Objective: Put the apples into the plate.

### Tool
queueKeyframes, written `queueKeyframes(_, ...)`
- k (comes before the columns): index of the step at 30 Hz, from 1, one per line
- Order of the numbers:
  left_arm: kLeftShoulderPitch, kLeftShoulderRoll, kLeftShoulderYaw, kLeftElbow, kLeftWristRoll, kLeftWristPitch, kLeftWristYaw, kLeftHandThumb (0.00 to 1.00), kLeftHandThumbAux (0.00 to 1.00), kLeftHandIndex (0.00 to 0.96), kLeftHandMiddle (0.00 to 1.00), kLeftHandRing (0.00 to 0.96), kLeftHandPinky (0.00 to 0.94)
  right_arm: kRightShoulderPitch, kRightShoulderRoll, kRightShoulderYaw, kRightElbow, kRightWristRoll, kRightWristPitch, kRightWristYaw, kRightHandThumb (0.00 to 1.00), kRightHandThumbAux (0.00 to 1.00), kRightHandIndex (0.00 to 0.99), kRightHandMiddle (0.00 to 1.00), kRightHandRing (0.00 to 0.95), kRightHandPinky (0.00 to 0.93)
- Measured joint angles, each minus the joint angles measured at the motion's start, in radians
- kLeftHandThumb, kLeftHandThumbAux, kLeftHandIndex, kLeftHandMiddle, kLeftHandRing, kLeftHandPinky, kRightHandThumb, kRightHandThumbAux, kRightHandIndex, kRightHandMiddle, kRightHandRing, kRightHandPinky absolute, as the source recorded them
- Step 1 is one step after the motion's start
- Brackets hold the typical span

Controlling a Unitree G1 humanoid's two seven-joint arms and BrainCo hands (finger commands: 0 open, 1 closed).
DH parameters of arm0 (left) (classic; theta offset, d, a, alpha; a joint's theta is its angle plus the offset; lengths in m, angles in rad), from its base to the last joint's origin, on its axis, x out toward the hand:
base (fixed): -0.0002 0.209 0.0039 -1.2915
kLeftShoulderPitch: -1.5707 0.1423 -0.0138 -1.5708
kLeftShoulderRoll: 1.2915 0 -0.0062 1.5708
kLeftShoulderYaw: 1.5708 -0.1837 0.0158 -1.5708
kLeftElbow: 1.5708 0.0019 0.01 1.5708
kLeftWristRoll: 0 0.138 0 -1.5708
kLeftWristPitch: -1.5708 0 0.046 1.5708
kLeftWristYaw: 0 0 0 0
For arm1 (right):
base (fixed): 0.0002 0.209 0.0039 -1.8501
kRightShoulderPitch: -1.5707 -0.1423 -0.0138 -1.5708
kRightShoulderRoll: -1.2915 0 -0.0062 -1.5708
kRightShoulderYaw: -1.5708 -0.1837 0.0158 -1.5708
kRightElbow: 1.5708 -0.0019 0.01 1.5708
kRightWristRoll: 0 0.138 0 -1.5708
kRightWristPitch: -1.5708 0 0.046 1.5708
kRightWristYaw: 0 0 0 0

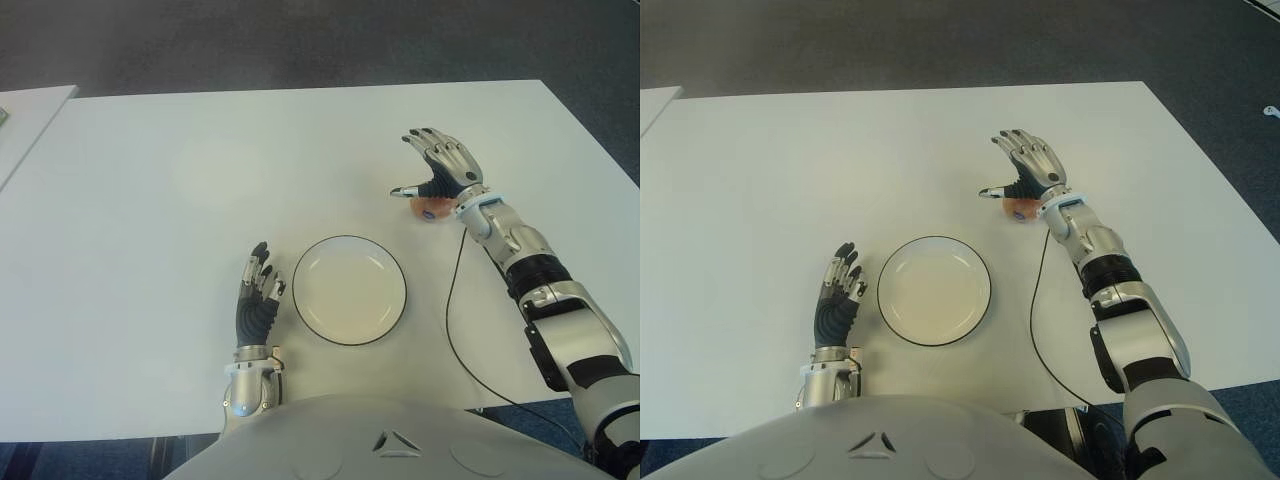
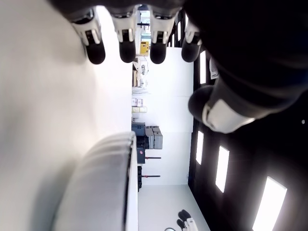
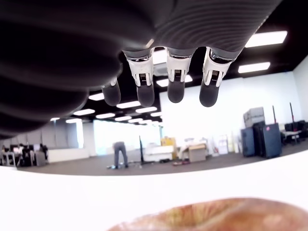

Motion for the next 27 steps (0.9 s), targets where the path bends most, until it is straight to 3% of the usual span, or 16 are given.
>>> queueKeyframes(10, 0.017, -0.001, -0.009, -0.066, 0.0, 0.059, 0.021, 0.157, 0.6, 0.032, 0.062, 0.044, 0.033, -0.052, 0.018, 0.068, 0.135, 0.008, 0.002, -0.049, 0.319, 0.338, 0.0, 0.0, 0.0, 0.0)
queueKeyframes(15, 0.01, 0.0, -0.003, -0.019, -0.001, 0.032, 0.021, 0.145, 0.6, 0.03, 0.055, 0.039, 0.03, -0.058, 0.027, 0.086, 0.166, 0.021, 0.002, -0.054, 0.309, 0.332, 0.0, 0.0, 0.0, 0.0)
queueKeyframes(27, 0.014, 0.0, -0.005, -0.043, 0.002, 0.044, 0.021, 0.152, 0.612, 0.026, 0.05, 0.04, 0.04, -0.081, 0.041, 0.116, 0.247, 0.031, 0.015, -0.076, 0.267, 0.301, 0.0, 0.0, 0.0, 0.0)
